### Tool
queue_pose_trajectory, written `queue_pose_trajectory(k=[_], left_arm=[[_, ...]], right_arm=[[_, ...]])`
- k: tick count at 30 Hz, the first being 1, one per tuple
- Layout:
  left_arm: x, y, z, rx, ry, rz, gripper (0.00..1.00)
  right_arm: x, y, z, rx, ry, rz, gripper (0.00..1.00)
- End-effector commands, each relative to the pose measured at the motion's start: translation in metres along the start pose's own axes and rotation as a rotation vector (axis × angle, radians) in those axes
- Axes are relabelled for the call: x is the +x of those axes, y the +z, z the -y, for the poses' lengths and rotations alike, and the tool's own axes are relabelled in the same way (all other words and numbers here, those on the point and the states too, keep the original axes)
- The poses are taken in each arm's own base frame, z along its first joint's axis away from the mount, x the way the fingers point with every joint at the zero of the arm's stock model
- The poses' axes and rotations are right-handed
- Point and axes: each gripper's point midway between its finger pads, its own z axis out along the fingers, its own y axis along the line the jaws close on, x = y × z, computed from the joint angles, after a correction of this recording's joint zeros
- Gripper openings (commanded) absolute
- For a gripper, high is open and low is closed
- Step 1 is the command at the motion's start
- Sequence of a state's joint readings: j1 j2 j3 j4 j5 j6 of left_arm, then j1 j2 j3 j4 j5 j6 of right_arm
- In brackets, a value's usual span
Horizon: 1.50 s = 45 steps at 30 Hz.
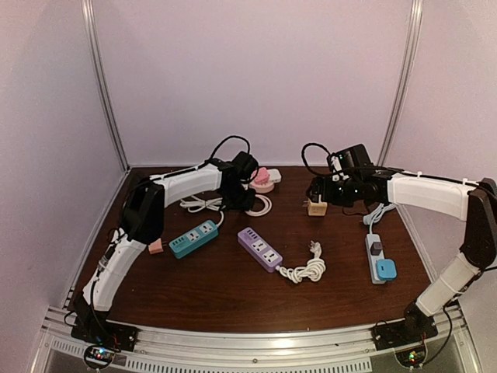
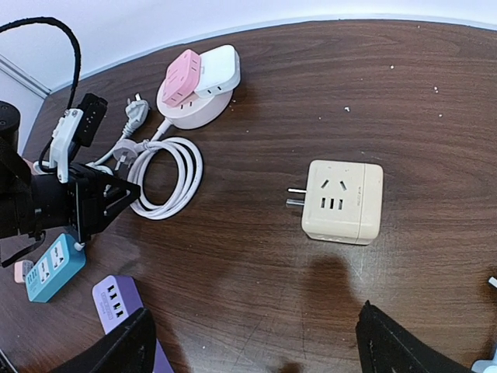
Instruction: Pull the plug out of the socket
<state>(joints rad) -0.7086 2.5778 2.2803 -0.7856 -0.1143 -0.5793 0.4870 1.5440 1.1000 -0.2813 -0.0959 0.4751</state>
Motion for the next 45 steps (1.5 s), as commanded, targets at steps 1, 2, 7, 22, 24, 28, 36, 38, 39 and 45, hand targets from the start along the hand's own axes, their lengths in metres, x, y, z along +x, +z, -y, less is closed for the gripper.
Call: queue_pose_trajectory(k=[1, 2, 7, 22, 24, 28, 36, 38, 39, 45], left_arm=[[0.013, 0.017, 0.001, 0.0, -0.001, -0.037, 0.17], [0.014, 0.015, 0.0, -0.003, 0.002, -0.044, 0.11], [0.029, -0.002, -0.017, -0.059, 0.025, -0.07, 0.0], [0.132, -0.085, -0.08, -0.107, 0.121, -0.172, 0.0], [0.153, -0.093, -0.086, -0.092, 0.113, -0.185, 0.0], [0.192, -0.105, -0.087, -0.056, 0.115, -0.211, 0.0], [0.182, -0.133, -0.069, -0.014, 0.093, -0.127, 0.16], [0.169, -0.144, -0.063, 0.003, 0.085, -0.09, 0.19], [0.162, -0.149, -0.06, 0.009, 0.083, -0.072, 0.2], [0.137, -0.161, -0.044, 0.038, 0.087, -0.011, 0.29]], right_arm=[[-0.006, -0.001, -0.001, 0.014, 0.001, 0.019, 0.9], [-0.005, -0.001, -0.001, 0.015, 0.001, 0.017, 0.91], [-0.003, -0.003, -0.001, 0.014, -0.005, 0.019, 0.91], [0.015, 0.025, -0.05, -0.051, -0.092, -0.032, 0.91], [0.018, 0.032, -0.067, -0.088, -0.097, -0.043, 0.91], [0.027, 0.046, -0.101, -0.174, -0.072, -0.073, 0.9], [0.066, 0.067, -0.149, -0.355, 0.035, -0.178, 0.87], [0.072, 0.069, -0.149, -0.37, 0.07, -0.189, 0.86], [0.075, 0.07, -0.148, -0.375, 0.083, -0.194, 0.85], [0.088, 0.079, -0.147, -0.4, 0.154, -0.219, 0.81]])
